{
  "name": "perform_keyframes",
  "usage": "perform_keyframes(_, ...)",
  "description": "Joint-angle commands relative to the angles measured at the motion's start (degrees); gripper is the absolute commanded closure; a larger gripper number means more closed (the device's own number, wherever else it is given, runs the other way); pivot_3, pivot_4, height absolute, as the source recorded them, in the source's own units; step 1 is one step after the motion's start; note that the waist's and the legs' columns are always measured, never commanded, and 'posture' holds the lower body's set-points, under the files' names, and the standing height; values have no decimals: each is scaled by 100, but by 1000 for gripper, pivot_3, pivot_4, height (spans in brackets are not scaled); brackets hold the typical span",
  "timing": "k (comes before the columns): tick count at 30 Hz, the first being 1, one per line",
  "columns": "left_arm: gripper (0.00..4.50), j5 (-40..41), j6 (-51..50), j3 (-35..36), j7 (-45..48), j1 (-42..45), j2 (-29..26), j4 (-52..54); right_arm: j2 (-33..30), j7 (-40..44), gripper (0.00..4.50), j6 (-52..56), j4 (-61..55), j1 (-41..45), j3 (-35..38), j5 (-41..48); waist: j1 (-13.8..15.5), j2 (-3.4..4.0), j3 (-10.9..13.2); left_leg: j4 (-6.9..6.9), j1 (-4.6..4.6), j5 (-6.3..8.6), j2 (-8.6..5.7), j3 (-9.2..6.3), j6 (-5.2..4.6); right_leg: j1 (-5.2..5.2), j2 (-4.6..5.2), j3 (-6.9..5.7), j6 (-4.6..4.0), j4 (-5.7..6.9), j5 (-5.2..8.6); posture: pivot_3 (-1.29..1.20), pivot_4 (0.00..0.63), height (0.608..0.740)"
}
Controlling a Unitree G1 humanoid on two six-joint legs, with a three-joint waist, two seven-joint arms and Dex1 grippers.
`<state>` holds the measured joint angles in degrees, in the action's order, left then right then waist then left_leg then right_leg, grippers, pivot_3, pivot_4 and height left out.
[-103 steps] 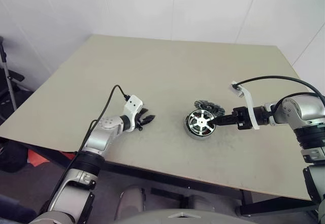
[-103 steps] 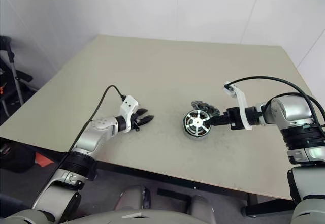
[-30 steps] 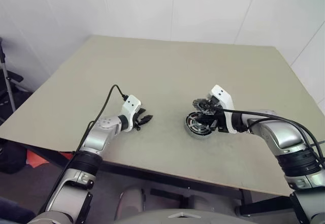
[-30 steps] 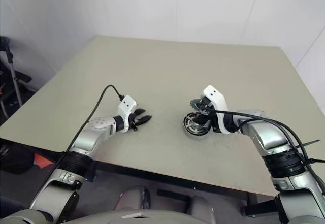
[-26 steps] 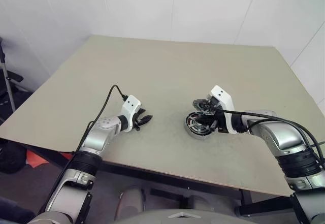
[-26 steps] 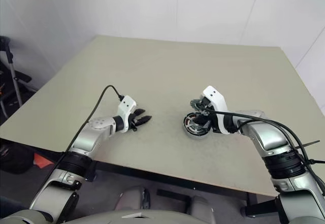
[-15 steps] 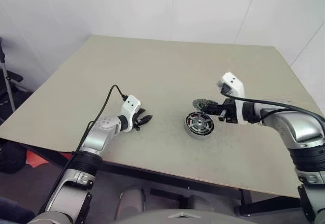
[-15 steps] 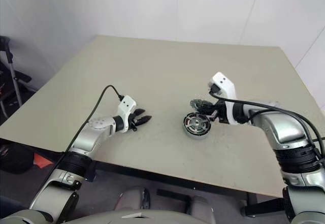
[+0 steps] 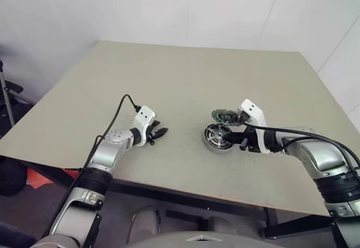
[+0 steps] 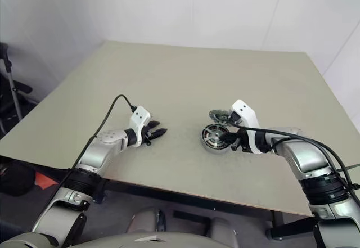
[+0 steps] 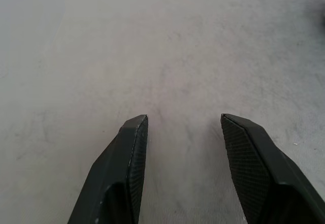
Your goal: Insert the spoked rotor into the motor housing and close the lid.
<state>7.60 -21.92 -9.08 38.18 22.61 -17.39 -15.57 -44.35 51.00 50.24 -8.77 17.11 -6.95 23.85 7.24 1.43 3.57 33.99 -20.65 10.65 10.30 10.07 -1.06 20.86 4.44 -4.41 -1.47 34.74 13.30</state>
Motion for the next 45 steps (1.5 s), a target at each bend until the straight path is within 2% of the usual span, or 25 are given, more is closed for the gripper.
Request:
perform_keyframes(1,2071,-14,40,74,-31,49,-35,182,-66,30,4467,44,-188,138,180,84,-13,0,0,1,-2,0,-2,0,0,0,0,3,0,-4,0,0,0,740)
perform_keyframes(5,2071,-19,58,60,-39,57,-7,158,-133,82,4467,119,-357,444,383,246,-13,0,1,4,-17,0,-6,1,0,14,1,10,-1,-4,0,0,0,740)
perform_keyframes(11,2071,-36,64,23,-46,40,18,170,-94,58,4467,108,-249,707,314,159,3,0,0,2,-26,-2,-2,0,2,24,0,7,-6,8,-3,0,0,740)
perform_keyframes(14,2071,-36,47,26,-48,27,9,196,-65,60,4467,34,-60,655,207,58,4,1,0,2,-38,2,-3,0,-5,30,0,7,-35,8,-21,0,0,740)
perform_keyframes(21,2071,-26,3,54,-58,-30,-54,302,191,-23,4467,-486,827,146,-236,-421,-20,3,-5,-8,-31,7,-3,2,-10,28,0,4,-35,8,-24,0,0,740)
perform_keyframes(24,2071,-20,-9,47,-73,-42,-56,327,231,-17,4467,-455,647,139,-164,-345,-25,1,-6,-15,-15,3,-1,1,-5,20,-1,3,-2,7,-5,0,0,740)
perform_keyframes(28,2071,-26,-4,31,-71,-31,-50,319,99,138,4467,-504,277,221,45,-204,-22,1,-5,-13,-17,2,-3,1,-2,20,-1,6,1,3,-3,0,0,740)
perform_keyframes(34,2071,-32,27,19,-72,2,-23,276,-216,617,4467,-1457,-311,442,488,-132,-11,2,-4,-16,-31,2,-3,2,-2,34,-1,6,0,7,-4,0,0,740)
perform_keyframes(37,2071,-37,52,9,-73,29,5,239,-700,1063,4467,-1953,-479,669,201,-524,-11,2,-4,-21,-30,2,-4,2,-2,34,-1,6,-7,6,-8,0,0,740)
perform_keyframes(41,2071,-55,109,6,-67,132,48,107,-1395,2045,4467,-3179,-197,848,-447,-1274,6,-1,-3,-23,-30,2,-3,1,-3,30,-1,4,-11,5,-10,0,0,740)
perform_keyframes(45,2071,-72,177,32,-71,254,58,13,-1506,2712,3545,-4296,554,1493,-923,-1916,-26,0,-1,-22,-34,2,-3,2,-4,35,-1,3,-25,6,-18,0,0,740)
